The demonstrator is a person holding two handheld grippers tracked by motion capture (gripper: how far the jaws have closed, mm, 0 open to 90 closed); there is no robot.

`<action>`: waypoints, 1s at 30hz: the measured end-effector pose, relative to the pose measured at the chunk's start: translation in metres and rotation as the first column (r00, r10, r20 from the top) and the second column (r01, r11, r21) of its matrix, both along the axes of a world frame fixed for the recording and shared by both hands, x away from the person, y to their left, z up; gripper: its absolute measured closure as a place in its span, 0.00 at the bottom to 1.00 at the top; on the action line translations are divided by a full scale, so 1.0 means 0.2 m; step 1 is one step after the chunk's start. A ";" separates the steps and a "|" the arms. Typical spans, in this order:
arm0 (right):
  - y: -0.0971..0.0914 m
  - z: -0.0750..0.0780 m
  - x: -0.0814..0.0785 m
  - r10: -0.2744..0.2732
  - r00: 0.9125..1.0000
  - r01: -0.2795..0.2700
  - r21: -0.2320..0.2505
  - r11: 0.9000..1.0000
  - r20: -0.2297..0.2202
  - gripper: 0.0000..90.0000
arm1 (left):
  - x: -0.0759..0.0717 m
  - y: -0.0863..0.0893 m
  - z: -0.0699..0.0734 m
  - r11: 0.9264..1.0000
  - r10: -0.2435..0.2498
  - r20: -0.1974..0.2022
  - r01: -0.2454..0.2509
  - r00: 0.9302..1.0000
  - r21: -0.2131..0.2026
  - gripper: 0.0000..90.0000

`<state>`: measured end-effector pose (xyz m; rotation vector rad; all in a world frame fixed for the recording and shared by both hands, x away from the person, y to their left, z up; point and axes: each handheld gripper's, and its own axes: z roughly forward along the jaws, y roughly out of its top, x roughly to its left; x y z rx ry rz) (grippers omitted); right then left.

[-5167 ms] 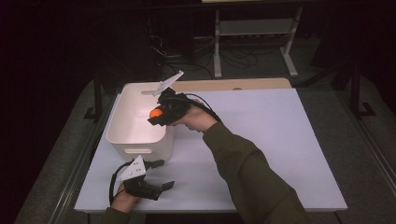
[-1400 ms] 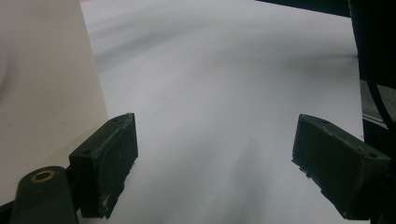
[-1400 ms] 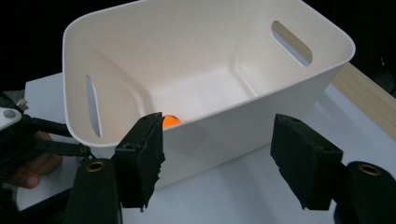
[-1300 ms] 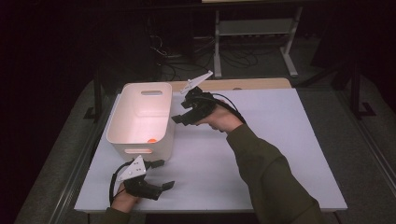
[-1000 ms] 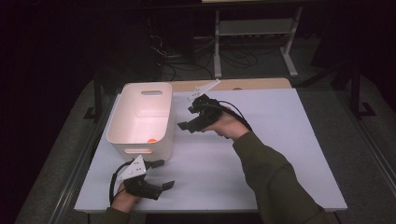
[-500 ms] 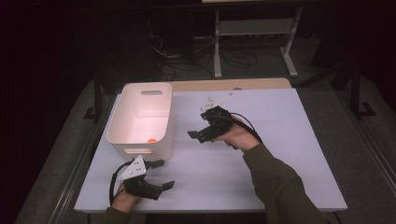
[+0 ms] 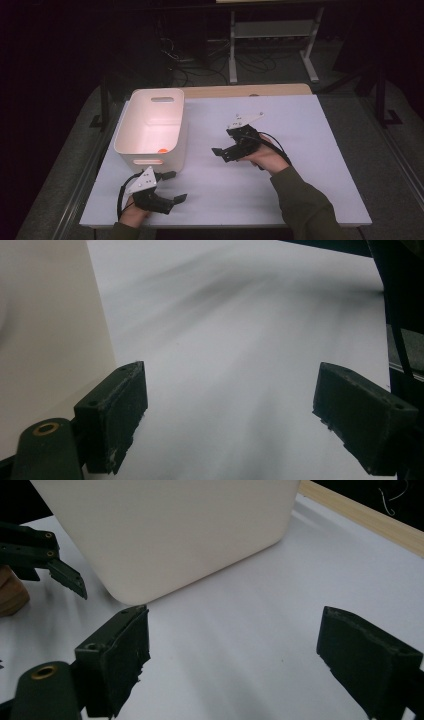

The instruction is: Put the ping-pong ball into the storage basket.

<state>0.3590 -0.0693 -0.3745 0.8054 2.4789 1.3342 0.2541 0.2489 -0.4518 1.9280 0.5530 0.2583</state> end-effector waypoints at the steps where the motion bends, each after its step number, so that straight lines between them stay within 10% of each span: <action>1: -0.01 -0.01 -0.01 -0.004 1.000 0.004 0.000 1.000 0.001 0.14 | 0.00 0.00 0.00 1.000 0.001 -0.001 -0.001 1.000 -0.001 0.16; 30: -0.26 -0.15 -0.12 -0.119 0.993 0.119 0.005 0.993 -0.008 0.14 | 0.00 0.00 0.00 1.000 0.000 0.003 0.000 1.000 0.001 0.16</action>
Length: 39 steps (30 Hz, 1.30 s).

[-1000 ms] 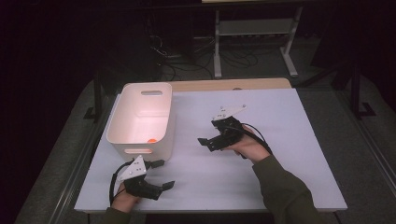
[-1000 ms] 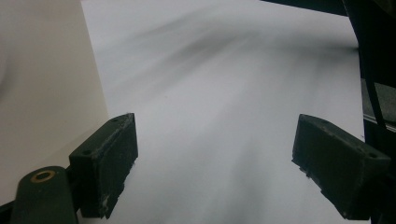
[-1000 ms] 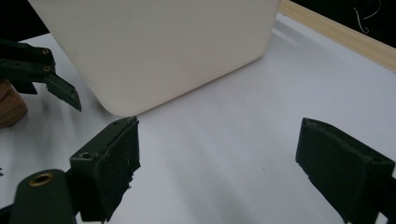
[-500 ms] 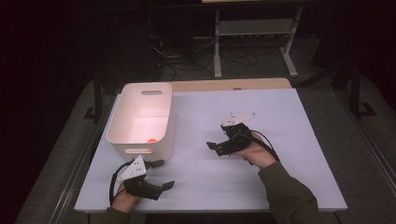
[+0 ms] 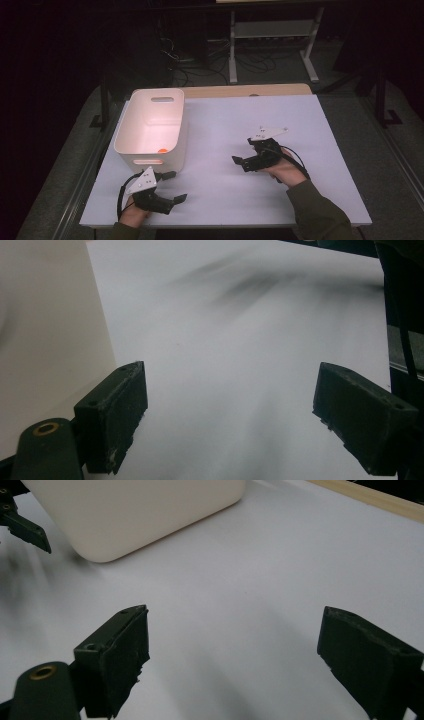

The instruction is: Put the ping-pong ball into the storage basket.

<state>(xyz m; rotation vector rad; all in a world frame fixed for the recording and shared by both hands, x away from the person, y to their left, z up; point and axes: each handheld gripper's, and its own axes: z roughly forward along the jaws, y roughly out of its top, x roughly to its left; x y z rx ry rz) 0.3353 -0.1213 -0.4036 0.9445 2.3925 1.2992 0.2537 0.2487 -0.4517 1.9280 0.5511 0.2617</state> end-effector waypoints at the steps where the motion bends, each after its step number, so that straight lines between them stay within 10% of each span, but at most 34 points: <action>1: -0.01 0.00 0.00 -0.001 1.000 0.001 -0.002 1.000 0.000 0.14 | 0.00 0.00 0.00 1.000 0.000 0.000 0.000 1.000 0.000 0.16; 39: -0.31 -0.11 -0.24 -0.119 0.993 0.118 0.037 0.992 0.020 0.00 | 0.00 0.00 0.00 1.000 0.000 -0.001 0.000 1.000 0.003 0.16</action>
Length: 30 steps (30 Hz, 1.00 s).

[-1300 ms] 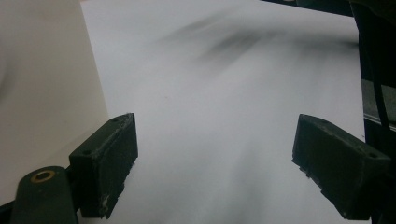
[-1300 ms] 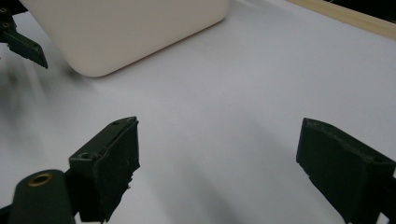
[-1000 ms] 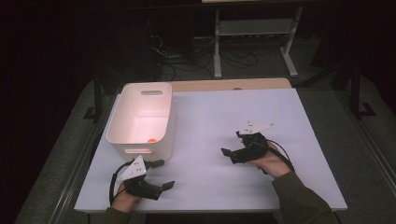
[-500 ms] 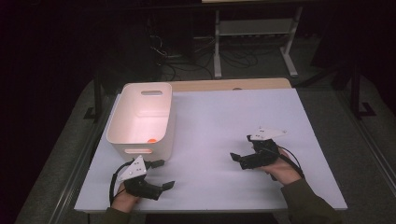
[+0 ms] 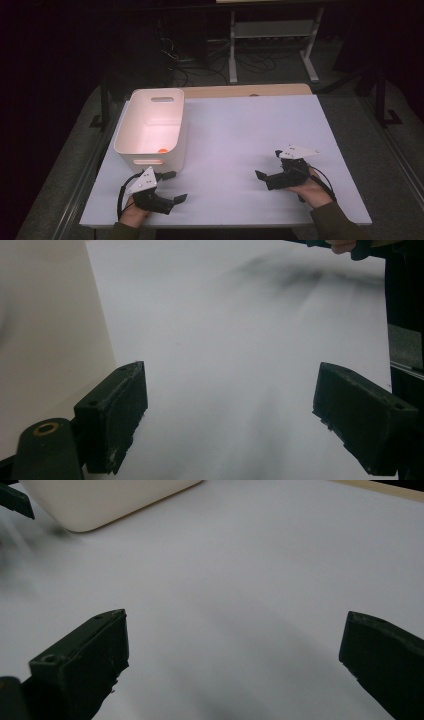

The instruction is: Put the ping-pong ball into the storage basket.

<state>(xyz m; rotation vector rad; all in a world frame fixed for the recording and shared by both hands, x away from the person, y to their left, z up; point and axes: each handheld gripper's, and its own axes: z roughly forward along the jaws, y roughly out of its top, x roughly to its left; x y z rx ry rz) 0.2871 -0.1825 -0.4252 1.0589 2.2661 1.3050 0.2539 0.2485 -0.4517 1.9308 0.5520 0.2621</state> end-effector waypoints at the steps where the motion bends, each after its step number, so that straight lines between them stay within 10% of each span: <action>1: -0.01 0.00 -0.01 -0.001 1.000 0.001 -0.001 1.000 0.000 0.00 | 0.00 0.00 0.00 1.000 0.000 -0.001 0.000 1.000 -0.001 0.16; 30: -0.15 -0.12 -0.09 -0.056 0.998 0.056 -0.025 0.998 -0.019 0.00 | 0.00 0.00 0.00 1.000 -0.001 0.002 0.001 1.000 0.003 0.16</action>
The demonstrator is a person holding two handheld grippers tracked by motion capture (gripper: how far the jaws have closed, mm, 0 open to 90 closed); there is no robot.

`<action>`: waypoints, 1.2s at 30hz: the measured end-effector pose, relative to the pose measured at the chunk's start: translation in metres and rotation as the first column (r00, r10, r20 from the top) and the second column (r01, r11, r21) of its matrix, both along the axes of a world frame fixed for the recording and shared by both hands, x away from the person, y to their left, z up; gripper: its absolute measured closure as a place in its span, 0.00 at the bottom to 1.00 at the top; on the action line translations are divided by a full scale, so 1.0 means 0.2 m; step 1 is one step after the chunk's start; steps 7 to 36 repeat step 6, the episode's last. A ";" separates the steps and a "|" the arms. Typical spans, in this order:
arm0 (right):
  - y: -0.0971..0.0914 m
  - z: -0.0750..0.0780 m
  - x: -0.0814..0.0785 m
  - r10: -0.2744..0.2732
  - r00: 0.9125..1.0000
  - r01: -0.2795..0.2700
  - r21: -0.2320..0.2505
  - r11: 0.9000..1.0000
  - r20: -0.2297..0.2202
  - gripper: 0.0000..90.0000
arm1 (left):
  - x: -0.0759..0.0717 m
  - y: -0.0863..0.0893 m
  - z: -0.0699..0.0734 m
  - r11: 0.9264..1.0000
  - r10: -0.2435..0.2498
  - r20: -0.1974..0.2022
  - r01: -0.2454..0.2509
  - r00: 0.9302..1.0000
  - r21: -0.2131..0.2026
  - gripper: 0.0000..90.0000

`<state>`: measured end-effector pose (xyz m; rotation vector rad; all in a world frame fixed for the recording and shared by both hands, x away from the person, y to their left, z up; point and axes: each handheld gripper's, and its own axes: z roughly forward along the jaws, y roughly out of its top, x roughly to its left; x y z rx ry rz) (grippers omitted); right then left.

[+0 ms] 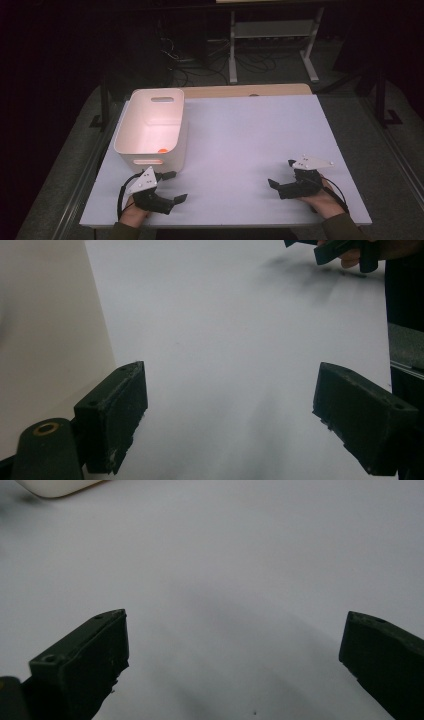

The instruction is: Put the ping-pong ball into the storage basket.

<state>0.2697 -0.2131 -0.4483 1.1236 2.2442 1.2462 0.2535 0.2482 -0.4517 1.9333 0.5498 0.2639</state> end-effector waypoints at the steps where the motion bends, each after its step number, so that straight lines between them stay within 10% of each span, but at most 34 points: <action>1: 0.00 0.00 0.00 0.000 1.000 0.000 0.000 1.000 0.000 0.00 | 0.00 0.00 0.00 1.000 0.000 0.001 0.000 1.000 0.000 0.16; 36: 0.00 0.00 0.00 0.002 1.000 -0.002 -0.007 1.000 -0.001 0.00 | 0.00 0.00 0.00 1.000 -0.001 0.000 0.001 1.000 0.005 0.16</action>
